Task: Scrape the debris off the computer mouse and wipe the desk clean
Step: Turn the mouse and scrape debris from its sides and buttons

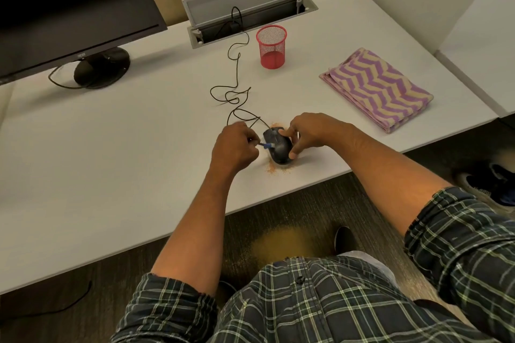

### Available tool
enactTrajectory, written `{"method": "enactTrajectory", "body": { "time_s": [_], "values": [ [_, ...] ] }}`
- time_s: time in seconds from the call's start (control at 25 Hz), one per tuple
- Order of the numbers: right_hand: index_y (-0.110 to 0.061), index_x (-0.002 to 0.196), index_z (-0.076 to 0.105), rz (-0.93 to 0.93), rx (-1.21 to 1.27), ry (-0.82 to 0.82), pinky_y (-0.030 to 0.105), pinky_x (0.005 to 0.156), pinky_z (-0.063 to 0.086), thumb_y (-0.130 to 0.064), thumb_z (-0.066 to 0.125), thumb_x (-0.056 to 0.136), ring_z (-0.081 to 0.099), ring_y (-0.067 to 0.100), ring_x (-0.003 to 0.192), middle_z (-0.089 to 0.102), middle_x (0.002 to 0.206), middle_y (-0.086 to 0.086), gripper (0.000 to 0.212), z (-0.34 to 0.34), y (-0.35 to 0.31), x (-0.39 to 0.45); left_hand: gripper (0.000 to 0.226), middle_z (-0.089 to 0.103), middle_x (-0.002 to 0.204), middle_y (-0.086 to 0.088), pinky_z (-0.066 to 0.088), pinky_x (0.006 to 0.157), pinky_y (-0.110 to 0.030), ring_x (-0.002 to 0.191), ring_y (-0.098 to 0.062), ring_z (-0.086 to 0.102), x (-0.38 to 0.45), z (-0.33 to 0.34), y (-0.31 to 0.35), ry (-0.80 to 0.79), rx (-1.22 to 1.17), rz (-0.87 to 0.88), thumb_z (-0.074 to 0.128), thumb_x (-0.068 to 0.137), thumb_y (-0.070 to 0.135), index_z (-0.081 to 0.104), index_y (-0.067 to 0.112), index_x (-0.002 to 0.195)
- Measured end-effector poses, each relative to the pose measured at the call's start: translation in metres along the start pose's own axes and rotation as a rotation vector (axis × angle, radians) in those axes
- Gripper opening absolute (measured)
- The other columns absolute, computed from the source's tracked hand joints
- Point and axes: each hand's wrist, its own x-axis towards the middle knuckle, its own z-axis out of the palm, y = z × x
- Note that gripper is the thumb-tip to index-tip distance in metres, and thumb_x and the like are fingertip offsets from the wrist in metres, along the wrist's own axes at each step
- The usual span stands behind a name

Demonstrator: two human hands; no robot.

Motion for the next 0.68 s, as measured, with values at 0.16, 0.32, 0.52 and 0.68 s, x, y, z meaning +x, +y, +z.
{"method": "enactTrajectory", "body": {
  "time_s": [0.16,0.32,0.52,0.68],
  "values": [
    [-0.024,0.133,0.062,0.006,0.007,0.0,0.035,0.084,0.048,-0.051,0.081,0.074,0.059,0.019,0.097,0.066,0.108,0.001,0.067,-0.001,0.0,-0.001,0.019,0.059,0.088,0.005,0.048,0.072,-0.027,0.082,-0.015,0.057,-0.001,0.001,-0.001,0.106,-0.041,0.015,0.068,0.092,0.013,0.079,0.012,0.107],
    [-0.025,0.14,0.056,-0.003,0.011,-0.007,0.035,0.086,0.047,-0.05,0.08,0.076,0.059,0.02,0.102,0.065,0.115,0.002,0.073,0.0,0.0,-0.001,0.017,0.064,0.091,0.004,0.045,0.069,-0.027,0.081,-0.015,0.059,-0.003,0.005,-0.006,0.023,-0.012,-0.053,0.068,0.087,0.01,0.08,0.012,0.099],
    [-0.025,0.138,0.058,-0.007,0.02,-0.006,0.037,0.087,0.048,-0.051,0.081,0.075,0.059,0.021,0.101,0.066,0.112,0.002,0.073,0.0,0.002,-0.001,0.02,0.062,0.093,0.002,0.047,0.071,-0.027,0.085,-0.017,0.059,-0.001,0.005,-0.001,0.134,-0.059,0.022,0.067,0.092,0.014,0.078,0.014,0.109],
    [-0.027,0.14,0.056,-0.01,0.016,0.007,0.037,0.085,0.048,-0.053,0.081,0.073,0.058,0.021,0.1,0.065,0.112,0.002,0.076,0.0,0.002,-0.002,0.021,0.064,0.096,-0.001,0.048,0.068,-0.032,0.087,-0.021,0.06,-0.005,0.01,-0.001,0.034,0.066,0.01,0.067,0.089,0.012,0.078,0.015,0.106]
  ]
}}
